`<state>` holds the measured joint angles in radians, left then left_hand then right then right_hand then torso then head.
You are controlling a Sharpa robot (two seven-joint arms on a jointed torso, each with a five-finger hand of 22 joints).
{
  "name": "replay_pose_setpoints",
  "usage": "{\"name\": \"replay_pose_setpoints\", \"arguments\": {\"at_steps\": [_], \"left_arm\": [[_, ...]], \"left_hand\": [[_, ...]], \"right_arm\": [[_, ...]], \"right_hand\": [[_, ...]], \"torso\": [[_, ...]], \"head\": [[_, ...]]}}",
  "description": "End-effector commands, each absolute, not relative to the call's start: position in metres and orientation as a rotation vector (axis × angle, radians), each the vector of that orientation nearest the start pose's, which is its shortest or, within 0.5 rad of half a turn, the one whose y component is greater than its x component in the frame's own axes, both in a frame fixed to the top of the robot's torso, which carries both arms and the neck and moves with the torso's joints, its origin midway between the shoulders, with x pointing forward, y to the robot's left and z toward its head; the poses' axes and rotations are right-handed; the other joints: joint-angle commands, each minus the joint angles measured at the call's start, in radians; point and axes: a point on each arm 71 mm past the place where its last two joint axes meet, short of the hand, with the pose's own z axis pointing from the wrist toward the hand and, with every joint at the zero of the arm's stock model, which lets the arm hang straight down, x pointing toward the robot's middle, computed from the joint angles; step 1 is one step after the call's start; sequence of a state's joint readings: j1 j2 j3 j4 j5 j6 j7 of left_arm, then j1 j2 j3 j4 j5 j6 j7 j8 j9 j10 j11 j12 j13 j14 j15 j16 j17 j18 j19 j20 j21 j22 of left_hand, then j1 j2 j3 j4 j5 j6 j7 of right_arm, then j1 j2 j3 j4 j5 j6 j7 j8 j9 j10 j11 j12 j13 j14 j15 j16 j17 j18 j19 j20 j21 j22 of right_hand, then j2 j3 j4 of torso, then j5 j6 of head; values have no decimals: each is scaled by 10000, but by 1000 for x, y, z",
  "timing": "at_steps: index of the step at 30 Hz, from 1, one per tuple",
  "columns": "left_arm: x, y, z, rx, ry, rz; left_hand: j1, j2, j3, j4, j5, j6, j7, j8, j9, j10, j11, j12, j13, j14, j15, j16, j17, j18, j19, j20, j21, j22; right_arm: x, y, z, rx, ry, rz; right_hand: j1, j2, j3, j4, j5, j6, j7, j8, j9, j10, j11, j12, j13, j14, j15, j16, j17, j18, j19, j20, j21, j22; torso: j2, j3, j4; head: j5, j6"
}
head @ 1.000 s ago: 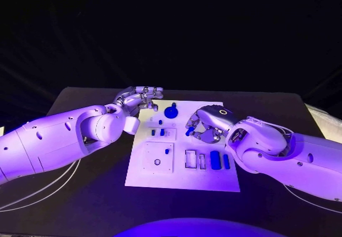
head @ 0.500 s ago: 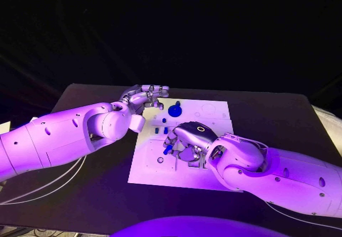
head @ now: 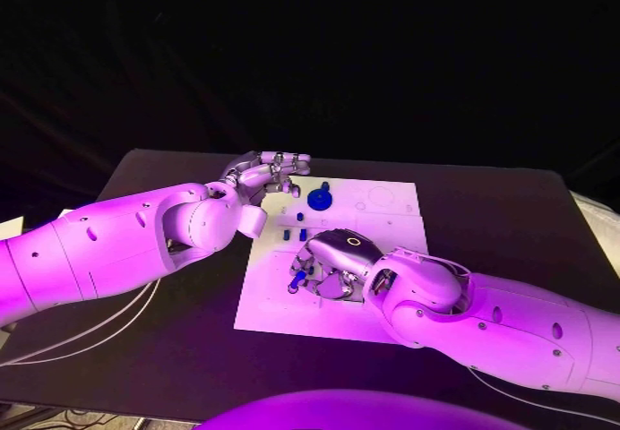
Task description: Assemble the parts on the task board
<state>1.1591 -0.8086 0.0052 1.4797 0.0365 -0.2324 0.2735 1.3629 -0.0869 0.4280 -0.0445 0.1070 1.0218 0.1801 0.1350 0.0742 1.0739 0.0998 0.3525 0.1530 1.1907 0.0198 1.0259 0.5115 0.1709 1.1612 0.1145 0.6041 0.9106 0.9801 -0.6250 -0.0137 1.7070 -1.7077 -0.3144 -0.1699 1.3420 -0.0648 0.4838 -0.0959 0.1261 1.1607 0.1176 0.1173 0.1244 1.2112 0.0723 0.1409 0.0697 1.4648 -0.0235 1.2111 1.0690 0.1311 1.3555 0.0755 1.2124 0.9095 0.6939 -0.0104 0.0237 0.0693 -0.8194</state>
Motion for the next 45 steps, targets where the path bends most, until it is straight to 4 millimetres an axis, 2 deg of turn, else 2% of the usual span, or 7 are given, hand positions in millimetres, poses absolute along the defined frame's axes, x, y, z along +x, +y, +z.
{"name": "replay_pose_setpoints", "arguments": {"at_steps": [1,25,30,34,37,40,45], "left_arm": [[494,199,-192,-12280,15272,-15858],[494,198,-192,-12272,15251,-15863],[494,198,-192,-12268,15247,-15868],[494,198,-192,-12263,15251,-15879],[494,197,-192,-12258,15252,-15891],[494,197,-192,-12248,15234,-15901],[494,197,-192,-12244,15236,-15910]], "left_hand": [[0,95,-58,-10,21,-57,-6,64,-7,-71,3,53,9,-53,-23,-34,0,118,-11,41,-68,-9],[0,95,-58,-10,21,-57,-6,64,-7,-71,3,53,9,-53,-23,-34,0,118,-11,41,-68,-9],[0,95,-58,-10,21,-57,-6,64,-7,-71,3,53,9,-53,-23,-34,0,118,-11,41,-68,-9],[0,95,-58,-10,21,-57,-6,64,-7,-71,3,53,9,-53,-23,-34,0,118,-11,41,-68,-9],[0,95,-58,-10,21,-57,-6,64,-7,-71,3,53,9,-53,-23,-34,0,118,-11,41,-68,-9],[0,95,-58,-10,21,-57,-6,64,-7,-71,3,53,9,-53,-23,-34,0,118,-11,41,-68,-9],[0,95,-58,-10,21,-57,-6,64,-7,-71,3,53,9,-53,-23,-34,0,118,-11,41,-68,-9]], "right_arm": [[379,-42,-237,-4518,16734,9707],[378,-37,-246,-5474,16942,8948],[377,-33,-249,-5692,16963,8821],[375,-30,-249,-5720,16927,8902],[375,-28,-249,-5674,16868,9020],[375,-28,-249,-5585,16820,9123],[375,-28,-248,-5392,16671,9266]], "right_hand": [[141,193,76,-3,27,1,78,-45,3,213,-164,-8,9,327,-58,6,-11,-133,1,-7,29,-15],[130,178,129,-40,65,-29,95,-69,12,205,-149,-57,10,317,-47,-17,-54,-129,-19,1,20,-38],[45,112,158,-57,46,-125,140,-134,13,119,-103,-164,1,290,-11,-69,-135,-122,-68,26,-11,-92],[-90,-32,245,-83,-14,-702,357,-490,-117,-240,74,-426,-41,261,128,-116,-222,-113,-147,119,-71,-199],[-399,-310,116,3,-264,-1181,508,-579,-239,-783,262,-720,-77,227,279,-169,-314,-62,-299,241,-258,-517],[-733,-657,-280,127,50,-1596,605,-564,-356,-1356,395,-780,-78,176,388,-222,-402,3,-469,351,-470,-840],[-723,-695,-775,175,136,-1973,682,-557,-493,-1907,488,-731,-63,103,462,-316,-555,46,-587,427,-611,-1044]], "torso": [[1,2,4],[4,7,-10],[1,5,-6],[-2,1,-7],[-2,0,-4],[-6,2,-3],[-5,1,-7]], "head": [[9,-10],[60,-50],[75,-62],[78,-64],[77,-66],[76,-71],[77,-64]]}}
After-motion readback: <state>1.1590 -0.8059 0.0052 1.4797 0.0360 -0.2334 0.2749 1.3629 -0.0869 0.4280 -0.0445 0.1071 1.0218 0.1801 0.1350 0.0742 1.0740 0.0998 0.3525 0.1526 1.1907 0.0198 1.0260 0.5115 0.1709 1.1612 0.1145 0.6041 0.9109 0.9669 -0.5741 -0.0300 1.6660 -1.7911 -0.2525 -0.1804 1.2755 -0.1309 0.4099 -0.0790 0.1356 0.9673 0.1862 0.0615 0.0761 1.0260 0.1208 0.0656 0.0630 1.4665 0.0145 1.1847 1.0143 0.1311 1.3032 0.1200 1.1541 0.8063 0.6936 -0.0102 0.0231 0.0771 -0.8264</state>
